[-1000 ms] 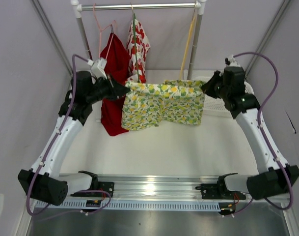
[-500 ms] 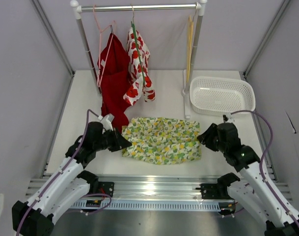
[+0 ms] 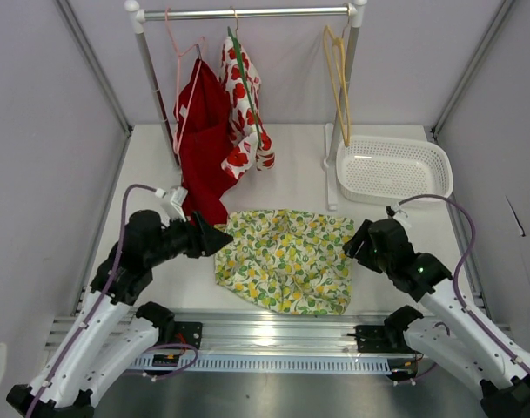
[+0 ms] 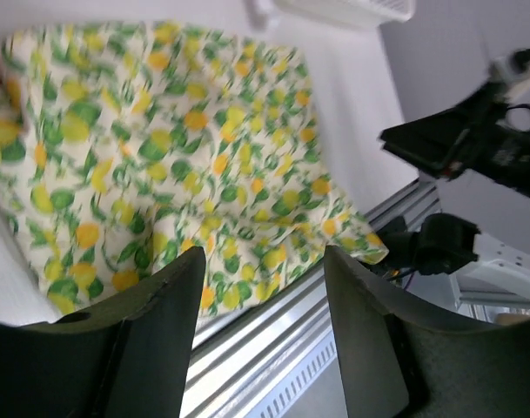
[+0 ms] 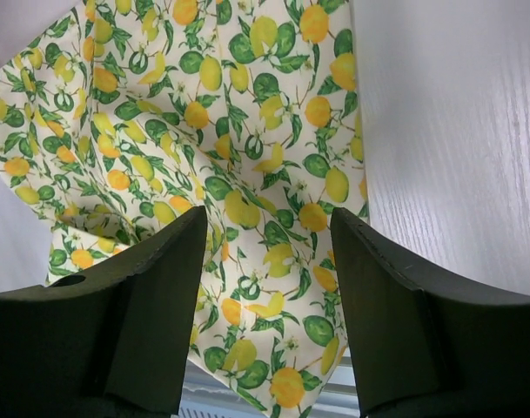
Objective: Place the skirt on the hanger
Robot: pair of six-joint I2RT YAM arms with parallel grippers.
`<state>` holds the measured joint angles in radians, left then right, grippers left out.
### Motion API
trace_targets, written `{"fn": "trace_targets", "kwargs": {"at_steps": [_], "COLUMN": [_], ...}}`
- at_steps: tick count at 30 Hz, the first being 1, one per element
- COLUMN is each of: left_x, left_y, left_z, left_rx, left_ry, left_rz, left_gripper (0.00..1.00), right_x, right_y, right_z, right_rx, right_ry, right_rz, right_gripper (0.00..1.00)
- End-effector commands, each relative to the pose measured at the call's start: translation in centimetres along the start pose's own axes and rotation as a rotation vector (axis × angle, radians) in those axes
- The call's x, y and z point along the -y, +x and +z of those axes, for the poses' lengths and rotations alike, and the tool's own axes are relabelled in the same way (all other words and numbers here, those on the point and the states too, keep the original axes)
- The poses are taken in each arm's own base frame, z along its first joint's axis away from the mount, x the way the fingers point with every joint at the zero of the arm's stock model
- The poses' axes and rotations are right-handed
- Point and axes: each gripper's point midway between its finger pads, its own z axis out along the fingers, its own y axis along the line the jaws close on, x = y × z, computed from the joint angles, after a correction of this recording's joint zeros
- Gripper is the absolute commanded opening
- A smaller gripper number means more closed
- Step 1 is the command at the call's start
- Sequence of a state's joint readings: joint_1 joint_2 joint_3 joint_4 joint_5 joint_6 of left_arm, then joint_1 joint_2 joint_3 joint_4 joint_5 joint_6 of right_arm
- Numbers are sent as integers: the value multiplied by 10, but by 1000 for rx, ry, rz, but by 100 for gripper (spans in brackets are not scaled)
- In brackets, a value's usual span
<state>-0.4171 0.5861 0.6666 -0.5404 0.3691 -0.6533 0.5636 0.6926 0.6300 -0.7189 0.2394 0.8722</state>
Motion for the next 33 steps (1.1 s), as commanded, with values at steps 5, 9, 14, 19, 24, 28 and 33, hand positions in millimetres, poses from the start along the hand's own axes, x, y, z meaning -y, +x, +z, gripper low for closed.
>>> {"fn": "trace_targets", "kwargs": {"at_steps": [5, 9, 14, 19, 24, 28, 33], "left_x": [81, 110, 160, 235, 265, 274, 301], "left_y": [-97, -146, -208, -237, -266, -279, -308], "left_z": [-16, -12, -15, 12, 65, 120, 149], "left_rx": [203, 283, 412, 503, 627, 667, 808], "left_ry": [154, 148, 184, 251, 126, -20, -67], "left_rz": [210, 292, 348, 439, 453, 488, 495], "left_gripper": [56, 56, 61, 66, 72, 77, 85], "right_x": [-54, -59, -73, -90, -106, -107, -107], "right_y": [-44, -72, -120, -169, -199, -205, -211], "right_z": [-7, -2, -13, -25, -35, -24, -20], "right_rx": [85, 130, 205, 298, 359, 370, 365], "right_ry": [-118, -95, -151, -177, -199, -189, -190], "right_rz": [-58, -64, -39, -38, -35, -30, -41], "right_gripper": [60, 61, 57, 57, 57, 57, 56]}}
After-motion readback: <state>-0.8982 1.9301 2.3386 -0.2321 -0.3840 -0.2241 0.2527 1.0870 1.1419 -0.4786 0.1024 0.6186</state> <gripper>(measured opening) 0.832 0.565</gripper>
